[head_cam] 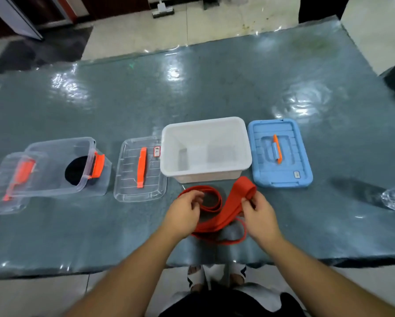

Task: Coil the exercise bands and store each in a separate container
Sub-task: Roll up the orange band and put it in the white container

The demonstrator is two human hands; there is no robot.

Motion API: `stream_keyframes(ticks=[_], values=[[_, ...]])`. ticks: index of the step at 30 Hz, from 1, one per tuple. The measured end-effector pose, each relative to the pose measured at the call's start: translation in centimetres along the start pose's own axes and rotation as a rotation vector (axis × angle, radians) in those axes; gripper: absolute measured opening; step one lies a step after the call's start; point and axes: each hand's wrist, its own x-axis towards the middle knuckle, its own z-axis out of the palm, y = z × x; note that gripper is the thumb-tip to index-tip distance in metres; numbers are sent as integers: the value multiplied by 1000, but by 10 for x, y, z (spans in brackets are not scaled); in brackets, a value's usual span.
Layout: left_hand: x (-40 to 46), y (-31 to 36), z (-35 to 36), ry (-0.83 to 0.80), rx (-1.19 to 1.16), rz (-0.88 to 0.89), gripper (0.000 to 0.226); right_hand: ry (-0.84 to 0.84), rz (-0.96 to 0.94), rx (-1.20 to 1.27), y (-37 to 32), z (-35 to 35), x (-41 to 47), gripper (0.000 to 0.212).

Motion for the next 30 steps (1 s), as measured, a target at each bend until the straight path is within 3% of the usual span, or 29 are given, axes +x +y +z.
stream_keyframes(ticks=[7,9,13,16,24,27,30], values=[[2,56,-54,-19,-295,190,25,18,-196,68,-65,12,-25,25],[-1,75,-75,-41,-356,275,31,55,-302,22,-92,14,-32,22],[-10,103,-117,18,-234,416,54,81,-502,-135,-144,14,-51,20],[-14,116,-147,105,-164,503,36,116,-586,-175,-173,16,-66,10],[-44,153,-219,36,-307,704,37,174,-701,176,-241,-17,-83,35],[-59,174,-236,23,-242,763,42,67,-763,222,-274,-32,-85,42],[-70,196,-248,45,-213,837,26,-151,-780,306,-301,-39,-87,49]])
